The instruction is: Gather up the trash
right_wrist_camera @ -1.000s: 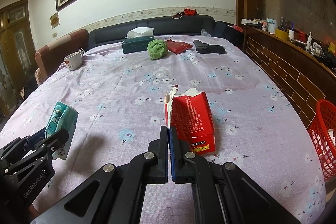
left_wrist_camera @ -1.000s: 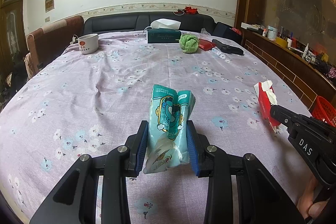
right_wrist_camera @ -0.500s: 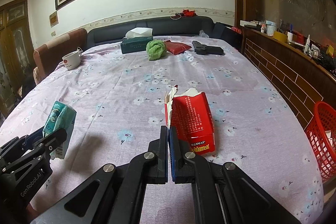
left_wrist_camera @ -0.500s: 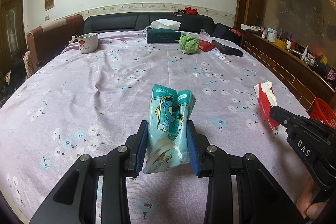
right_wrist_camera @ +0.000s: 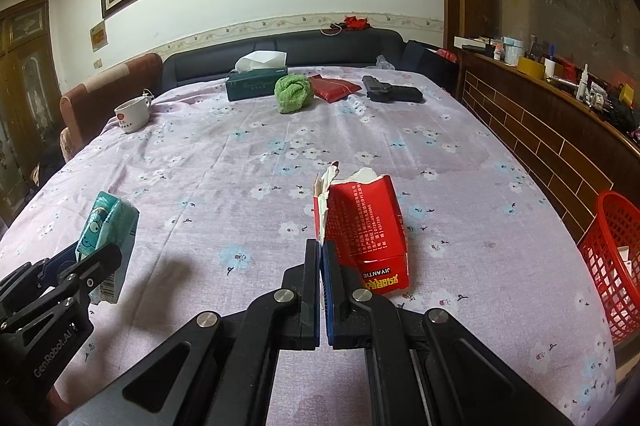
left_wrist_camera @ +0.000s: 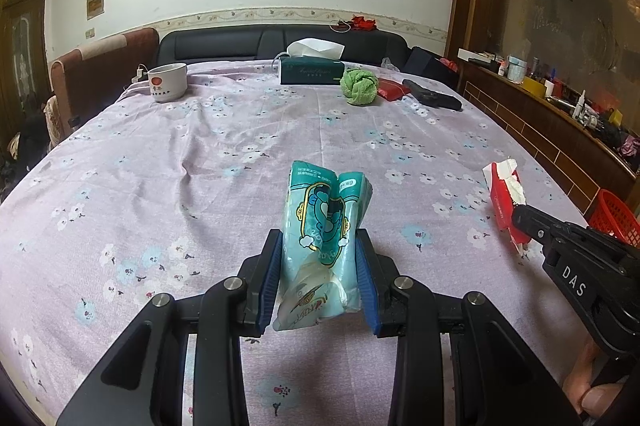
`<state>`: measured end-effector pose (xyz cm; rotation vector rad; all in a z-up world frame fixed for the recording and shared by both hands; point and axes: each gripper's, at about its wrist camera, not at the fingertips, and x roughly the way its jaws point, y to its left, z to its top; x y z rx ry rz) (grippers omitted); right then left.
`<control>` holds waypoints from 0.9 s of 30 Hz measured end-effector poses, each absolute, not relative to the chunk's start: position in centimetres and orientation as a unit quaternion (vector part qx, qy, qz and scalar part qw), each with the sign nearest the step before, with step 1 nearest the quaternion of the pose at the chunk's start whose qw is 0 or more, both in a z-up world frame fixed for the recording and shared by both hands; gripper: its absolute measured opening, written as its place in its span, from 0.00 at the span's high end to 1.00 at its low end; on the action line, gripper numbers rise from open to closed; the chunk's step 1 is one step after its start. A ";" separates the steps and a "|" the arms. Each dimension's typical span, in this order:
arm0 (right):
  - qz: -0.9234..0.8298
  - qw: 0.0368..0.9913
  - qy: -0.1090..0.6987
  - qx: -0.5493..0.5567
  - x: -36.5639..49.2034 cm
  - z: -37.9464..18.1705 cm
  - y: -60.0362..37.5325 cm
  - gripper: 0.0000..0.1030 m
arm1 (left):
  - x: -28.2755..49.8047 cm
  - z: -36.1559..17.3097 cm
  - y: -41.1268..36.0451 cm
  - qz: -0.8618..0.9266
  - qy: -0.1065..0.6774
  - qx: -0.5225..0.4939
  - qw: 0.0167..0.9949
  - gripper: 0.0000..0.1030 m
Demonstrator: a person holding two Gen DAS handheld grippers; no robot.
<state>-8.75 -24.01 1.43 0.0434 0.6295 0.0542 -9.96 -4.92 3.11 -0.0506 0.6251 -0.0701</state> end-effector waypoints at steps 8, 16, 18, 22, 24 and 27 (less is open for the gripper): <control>0.039 0.953 0.298 0.037 -9.9 3.4 -24.4 0.98 | -9.9 3.1 -4.9 -0.037 0.309 -0.027 0.950 0.67; 0.054 0.952 0.295 0.056 -11.9 4.9 -24.7 0.98 | -11.4 4.4 -3.8 -0.039 0.300 -0.042 0.952 0.67; 0.056 0.953 0.293 0.055 -12.1 5.1 -24.5 0.98 | -11.9 5.0 -3.4 -0.039 0.292 -0.045 0.955 0.67; 0.064 0.952 0.292 0.059 -12.2 5.4 -24.0 0.98 | -12.1 5.6 -2.8 -0.037 0.285 -0.047 0.957 0.67; 0.067 0.952 0.293 0.058 -12.2 5.4 -23.8 0.98 | -12.2 5.8 -2.4 -0.034 0.283 -0.049 0.957 0.67; 0.071 0.951 0.297 0.054 -12.1 5.2 -23.5 0.98 | -12.2 5.9 -1.9 -0.031 0.282 -0.056 0.957 0.67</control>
